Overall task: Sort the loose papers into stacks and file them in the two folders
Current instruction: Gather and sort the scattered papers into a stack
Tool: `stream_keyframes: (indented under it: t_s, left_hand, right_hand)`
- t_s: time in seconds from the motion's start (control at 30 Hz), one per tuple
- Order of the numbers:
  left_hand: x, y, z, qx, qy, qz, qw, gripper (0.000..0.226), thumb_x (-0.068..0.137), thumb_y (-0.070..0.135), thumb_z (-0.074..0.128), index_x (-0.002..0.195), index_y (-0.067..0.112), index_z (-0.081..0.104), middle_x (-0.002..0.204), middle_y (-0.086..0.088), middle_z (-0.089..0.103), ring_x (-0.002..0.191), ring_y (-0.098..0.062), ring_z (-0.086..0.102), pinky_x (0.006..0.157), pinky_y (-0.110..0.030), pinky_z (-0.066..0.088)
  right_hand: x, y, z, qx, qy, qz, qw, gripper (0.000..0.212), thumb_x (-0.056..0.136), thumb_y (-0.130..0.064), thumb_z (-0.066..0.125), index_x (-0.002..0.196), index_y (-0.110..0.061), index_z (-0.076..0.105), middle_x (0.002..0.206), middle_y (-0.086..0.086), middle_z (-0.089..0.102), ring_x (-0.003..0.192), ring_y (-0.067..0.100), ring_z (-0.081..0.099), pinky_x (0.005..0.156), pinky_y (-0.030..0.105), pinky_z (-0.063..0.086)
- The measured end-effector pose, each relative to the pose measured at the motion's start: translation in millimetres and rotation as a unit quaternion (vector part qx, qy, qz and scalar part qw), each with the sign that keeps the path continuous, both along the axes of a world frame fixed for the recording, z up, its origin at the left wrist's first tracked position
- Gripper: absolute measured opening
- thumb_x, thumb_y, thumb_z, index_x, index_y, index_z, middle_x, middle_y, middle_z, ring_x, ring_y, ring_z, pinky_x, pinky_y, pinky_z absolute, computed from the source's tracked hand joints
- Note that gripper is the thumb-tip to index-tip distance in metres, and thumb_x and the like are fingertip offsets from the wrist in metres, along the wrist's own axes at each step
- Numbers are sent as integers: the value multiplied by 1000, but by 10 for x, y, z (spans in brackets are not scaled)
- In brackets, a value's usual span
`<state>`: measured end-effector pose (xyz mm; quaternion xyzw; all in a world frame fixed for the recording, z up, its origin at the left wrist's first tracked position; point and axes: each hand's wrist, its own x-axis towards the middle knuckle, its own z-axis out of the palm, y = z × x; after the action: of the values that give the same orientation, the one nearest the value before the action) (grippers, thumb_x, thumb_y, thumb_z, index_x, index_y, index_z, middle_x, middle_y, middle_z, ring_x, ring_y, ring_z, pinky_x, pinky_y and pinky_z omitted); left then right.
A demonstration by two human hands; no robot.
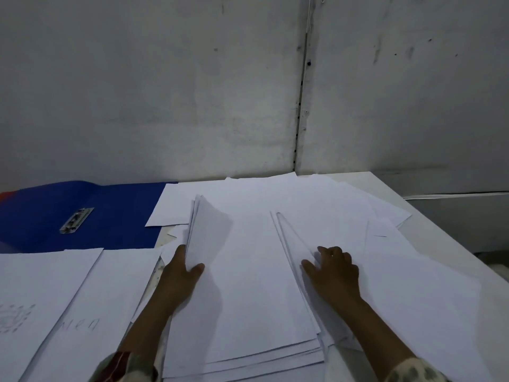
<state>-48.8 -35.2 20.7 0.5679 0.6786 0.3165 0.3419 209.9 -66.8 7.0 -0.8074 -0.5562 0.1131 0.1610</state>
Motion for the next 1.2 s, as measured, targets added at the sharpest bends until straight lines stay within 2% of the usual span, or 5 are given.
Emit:
stream_keyframes:
  t_s: [0.2, 0.3, 0.4, 0.9, 1.2]
  left_hand:
    - [9, -41, -4, -1, -4, 0, 1000, 47, 92, 14, 52, 134, 4, 34, 131, -17, 49, 119, -35, 48, 98, -42, 40]
    - [-1, -55, 12, 10, -24, -2, 1000, 48, 92, 15, 51, 137, 6, 33, 132, -16, 48, 120, -34, 47, 99, -43, 39]
    - [-38, -53, 42, 19, -62, 4, 998, 48, 93, 16, 51, 137, 8, 35, 130, -16, 50, 110, -30, 50, 95, -42, 42]
    - [-452, -101, 95, 41, -103, 48, 993, 50, 92, 10, 51, 139, 6, 35, 133, -20, 48, 100, -23, 44, 90, -38, 38]
    - [-357, -82, 38, 25, -107, 30, 994, 47, 92, 12, 51, 136, 5, 37, 127, -18, 51, 97, -25, 47, 88, -38, 40]
  right_hand:
    - [-17, 78, 112, -51, 161, 34, 985, 60, 90, -38, 55, 139, -10, 36, 137, 7, 47, 126, 23, 45, 95, 26, 37]
    - [53, 131, 117, -25, 197, 53, 979, 14, 89, -26, 58, 79, -16, 55, 82, 1, 56, 73, 13, 55, 66, 23, 38]
    - [113, 134, 98, 24, 184, 26, 982, 41, 92, -20, 53, 56, -13, 34, 57, -2, 38, 51, 10, 36, 48, 23, 25]
    - [713, 20, 73, 203, 369, -219, 880, 33, 91, -15, 47, 61, -4, 39, 64, 12, 39, 61, 22, 36, 61, 30, 30]
    - [795, -93, 228, 242, 424, -268, 831, 39, 94, -19, 51, 89, 20, 54, 105, 38, 56, 80, 33, 51, 75, 37, 41]
